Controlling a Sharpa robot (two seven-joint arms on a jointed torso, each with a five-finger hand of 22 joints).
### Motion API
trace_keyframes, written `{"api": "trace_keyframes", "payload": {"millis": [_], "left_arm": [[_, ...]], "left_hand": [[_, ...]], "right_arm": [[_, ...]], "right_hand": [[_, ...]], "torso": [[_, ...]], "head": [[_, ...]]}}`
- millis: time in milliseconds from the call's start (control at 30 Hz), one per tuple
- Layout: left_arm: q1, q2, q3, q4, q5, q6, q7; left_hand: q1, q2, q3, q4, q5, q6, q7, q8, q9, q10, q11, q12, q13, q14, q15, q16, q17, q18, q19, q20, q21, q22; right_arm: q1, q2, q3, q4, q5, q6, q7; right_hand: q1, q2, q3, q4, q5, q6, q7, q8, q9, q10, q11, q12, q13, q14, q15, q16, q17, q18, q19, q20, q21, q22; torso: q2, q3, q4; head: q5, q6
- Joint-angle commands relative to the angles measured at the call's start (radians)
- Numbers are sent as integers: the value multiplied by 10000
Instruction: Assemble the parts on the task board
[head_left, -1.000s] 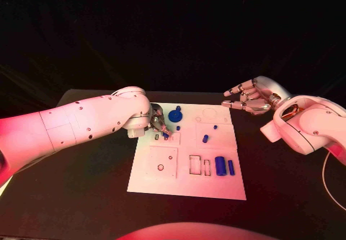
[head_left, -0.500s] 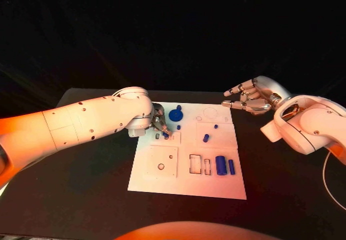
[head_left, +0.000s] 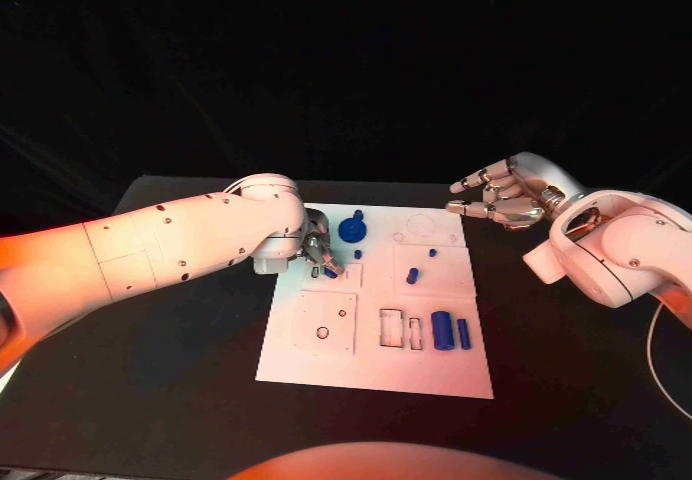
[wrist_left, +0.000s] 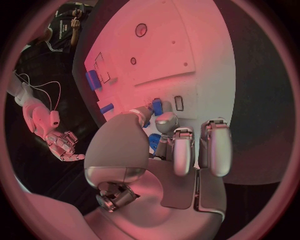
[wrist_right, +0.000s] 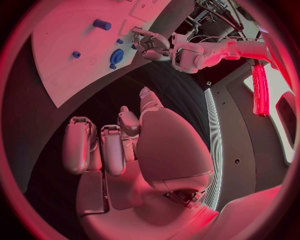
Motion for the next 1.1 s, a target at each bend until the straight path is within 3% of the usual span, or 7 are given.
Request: {"api": "trace_keyframes", "payload": {"millis": [33,633,867,1100], "left_arm": [[-76,-12,-56,-20,-252,579,-882],[-111,212,-63,-245,-257,582,-887],[-138,346,-85,-431,-253,796,-897],[-166,406,-96,-530,-256,883,-899]], "left_hand": [[-74,32,1666,-1586,36,-17,-58,40,34,36,-12,71,8,1051,3,30,2635,-119,359,16,-6,1025],[-652,69,1541,-1373,22,136,-120,219,125,128,-52,156,23,1051,-25,30,2635,-127,377,-4,13,1073],[-1385,-296,873,-1070,21,263,-175,288,143,144,-86,195,17,1051,-55,30,2635,-124,376,-30,3,1069],[-1831,-500,319,-877,22,353,-200,304,129,141,-108,213,-4,1051,-78,30,2635,-121,372,-55,-11,1059]], "right_arm": [[-7,4,0,-57,64,160,98],[-6,-1,0,-27,96,183,115],[-6,-3,0,20,95,189,123],[-6,-8,0,40,95,196,131]], "right_hand": [[-12,48,-21,-17,71,41,-5,-44,-13,-62,-16,-17,-12,684,-57,-31,1089,80,-47,8,-70,-10],[-40,41,-51,-7,105,50,-5,-44,-12,-68,-14,-24,-21,681,-58,-42,1077,82,-50,6,-79,-21],[-66,35,-73,4,110,52,-4,-45,-12,-73,-13,-31,-29,680,-57,-47,1071,83,-52,6,-84,-29],[-93,32,-93,18,116,50,-3,-48,-13,-75,-12,-35,-34,680,-56,-51,1068,84,-55,6,-89,-37]], "torso": [[3,-2,-2],[11,5,-8],[10,3,-6],[5,3,-8]], "head": [[8,10],[19,-17],[16,-52],[2,-80]]}}
